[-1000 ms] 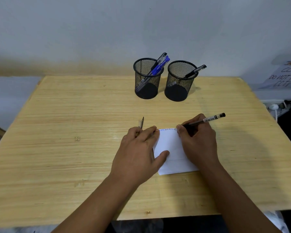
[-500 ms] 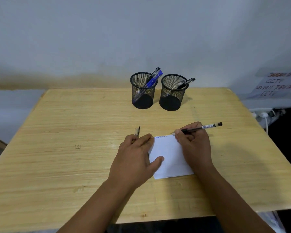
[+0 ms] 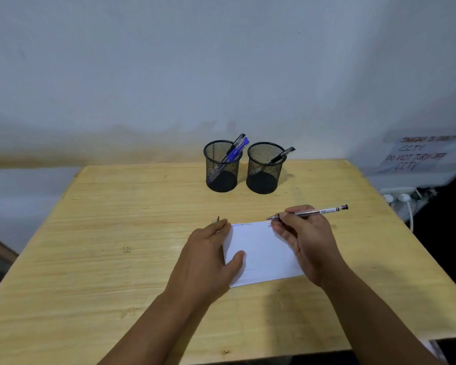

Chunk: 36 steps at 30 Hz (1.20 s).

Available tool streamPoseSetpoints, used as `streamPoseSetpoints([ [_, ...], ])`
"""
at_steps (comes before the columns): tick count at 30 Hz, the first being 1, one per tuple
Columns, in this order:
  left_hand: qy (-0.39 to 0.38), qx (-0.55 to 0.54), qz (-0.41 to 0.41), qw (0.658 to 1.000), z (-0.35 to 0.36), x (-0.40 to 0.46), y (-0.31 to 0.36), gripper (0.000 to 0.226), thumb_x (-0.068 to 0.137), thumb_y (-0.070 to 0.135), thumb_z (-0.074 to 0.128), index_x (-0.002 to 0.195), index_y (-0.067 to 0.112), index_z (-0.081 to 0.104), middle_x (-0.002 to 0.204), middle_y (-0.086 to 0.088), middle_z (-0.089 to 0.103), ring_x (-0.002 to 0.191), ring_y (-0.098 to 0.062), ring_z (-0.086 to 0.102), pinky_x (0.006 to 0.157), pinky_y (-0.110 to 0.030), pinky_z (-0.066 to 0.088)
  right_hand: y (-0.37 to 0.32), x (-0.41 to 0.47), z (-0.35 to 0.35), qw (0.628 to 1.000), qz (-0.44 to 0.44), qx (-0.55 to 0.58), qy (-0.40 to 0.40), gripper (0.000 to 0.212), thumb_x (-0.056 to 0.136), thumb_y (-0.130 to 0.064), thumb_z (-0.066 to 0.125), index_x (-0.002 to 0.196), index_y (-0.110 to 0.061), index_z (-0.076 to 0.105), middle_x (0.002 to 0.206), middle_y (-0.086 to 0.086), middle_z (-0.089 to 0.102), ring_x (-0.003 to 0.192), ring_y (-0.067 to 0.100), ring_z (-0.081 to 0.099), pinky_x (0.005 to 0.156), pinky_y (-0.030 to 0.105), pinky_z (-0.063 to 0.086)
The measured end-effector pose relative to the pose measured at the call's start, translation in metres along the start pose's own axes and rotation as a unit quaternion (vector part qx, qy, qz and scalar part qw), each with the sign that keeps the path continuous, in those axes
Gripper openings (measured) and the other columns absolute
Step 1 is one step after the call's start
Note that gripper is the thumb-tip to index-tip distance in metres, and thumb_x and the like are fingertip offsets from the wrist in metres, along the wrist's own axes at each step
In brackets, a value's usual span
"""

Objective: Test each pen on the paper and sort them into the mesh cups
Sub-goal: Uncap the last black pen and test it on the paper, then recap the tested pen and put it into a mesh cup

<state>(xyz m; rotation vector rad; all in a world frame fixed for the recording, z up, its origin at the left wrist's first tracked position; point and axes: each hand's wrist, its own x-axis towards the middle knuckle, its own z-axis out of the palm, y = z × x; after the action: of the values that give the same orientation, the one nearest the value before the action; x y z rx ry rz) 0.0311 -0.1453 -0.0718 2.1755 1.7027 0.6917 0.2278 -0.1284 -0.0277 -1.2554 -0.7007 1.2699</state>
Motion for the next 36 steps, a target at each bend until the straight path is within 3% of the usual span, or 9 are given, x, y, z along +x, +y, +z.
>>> streamPoseSetpoints([
  [5,0.078,-0.052,-0.043,0.995,-0.010,0.005,-0.006,0.043,0.090,0.041,0.060,0.131,0.026,0.061,0.132,0.020,0.056,0.123,-0.009,0.048,0.093,-0.010,0.027,-0.001,-0.012,0.003,1.000,0.014,0.017,-0.019,0.010,0.093,0.005,0.057,0.087,-0.004,0.057,0.080,0.016,0.066,0.076,0.025,0.068,0.079,0.032,0.058],
  [9,0.073,-0.058,-0.103,0.990,-0.015,0.018,-0.018,0.037,0.090,0.038,0.054,0.123,0.024,0.065,0.116,0.012,0.062,0.109,-0.014,0.056,0.087,-0.026,0.043,-0.001,-0.017,0.004,0.999,0.011,0.011,-0.034,0.007,0.092,0.004,0.058,0.090,-0.002,0.057,0.082,0.017,0.067,0.076,0.024,0.069,0.078,0.031,0.057],
  [12,0.038,-0.029,-0.136,0.990,-0.016,0.027,-0.019,0.022,0.085,0.040,0.054,0.084,0.024,0.068,0.088,0.011,0.059,0.085,-0.012,0.056,0.067,-0.026,0.042,0.000,-0.020,0.004,0.999,0.010,0.004,-0.036,0.008,0.092,0.004,0.059,0.089,-0.003,0.058,0.082,0.017,0.067,0.076,0.024,0.070,0.079,0.032,0.057],
  [14,0.022,-0.031,-0.146,0.989,-0.017,0.032,-0.018,0.021,0.083,0.035,0.055,0.069,0.022,0.064,0.082,0.009,0.056,0.078,-0.011,0.054,0.061,-0.025,0.041,0.001,-0.022,0.004,0.999,0.008,-0.002,-0.038,0.009,0.092,0.004,0.059,0.087,-0.004,0.058,0.082,0.018,0.067,0.077,0.025,0.070,0.079,0.033,0.057],
  [18,0.017,-0.036,-0.150,0.988,-0.021,0.035,-0.021,0.016,0.088,0.026,0.057,0.090,0.026,0.073,0.093,0.008,0.060,0.086,-0.011,0.056,0.066,-0.024,0.038,0.002,-0.024,0.005,0.998,-0.007,-0.045,-0.032,0.006,0.090,0.001,0.063,0.088,-0.004,0.062,0.087,0.020,0.071,0.080,0.028,0.071,0.078,0.034,0.057],
  [24,0.045,-0.082,-0.149,0.984,-0.033,0.016,-0.014,0.011,0.089,0.034,0.055,0.093,0.038,0.064,0.082,0.022,0.067,0.076,0.001,0.062,0.066,-0.028,0.053,0.000,-0.030,0.007,0.993,-0.039,-0.108,-0.033,0.011,0.086,0.000,0.067,0.087,-0.009,0.072,0.087,0.012,0.077,0.091,0.031,0.073,0.088,0.042,0.057],
  [31,0.056,-0.125,-0.063,0.989,-0.038,0.003,0.002,0.013,0.092,0.026,0.064,0.095,0.039,0.067,0.087,0.026,0.066,0.080,0.002,0.058,0.070,-0.022,0.048,-0.012,-0.039,0.021,0.981,-0.102,-0.152,-0.065,0.009,0.086,0.000,0.069,0.085,-0.009,0.070,0.078,0.007,0.077,0.076,0.021,0.075,0.072,0.026,0.061],
  [36,0.073,-0.133,-0.008,0.988,-0.037,0.001,0.006,0.014,0.090,0.024,0.068,0.096,0.036,0.068,0.089,0.023,0.066,0.082,-0.003,0.057,0.068,-0.020,0.047,-0.009,-0.042,0.020,0.968,-0.122,-0.202,-0.090,0.009,0.085,-0.002,0.071,0.087,-0.010,0.070,0.077,-0.005,0.076,0.073,0.007,0.072,0.062,0.014,0.054],
])
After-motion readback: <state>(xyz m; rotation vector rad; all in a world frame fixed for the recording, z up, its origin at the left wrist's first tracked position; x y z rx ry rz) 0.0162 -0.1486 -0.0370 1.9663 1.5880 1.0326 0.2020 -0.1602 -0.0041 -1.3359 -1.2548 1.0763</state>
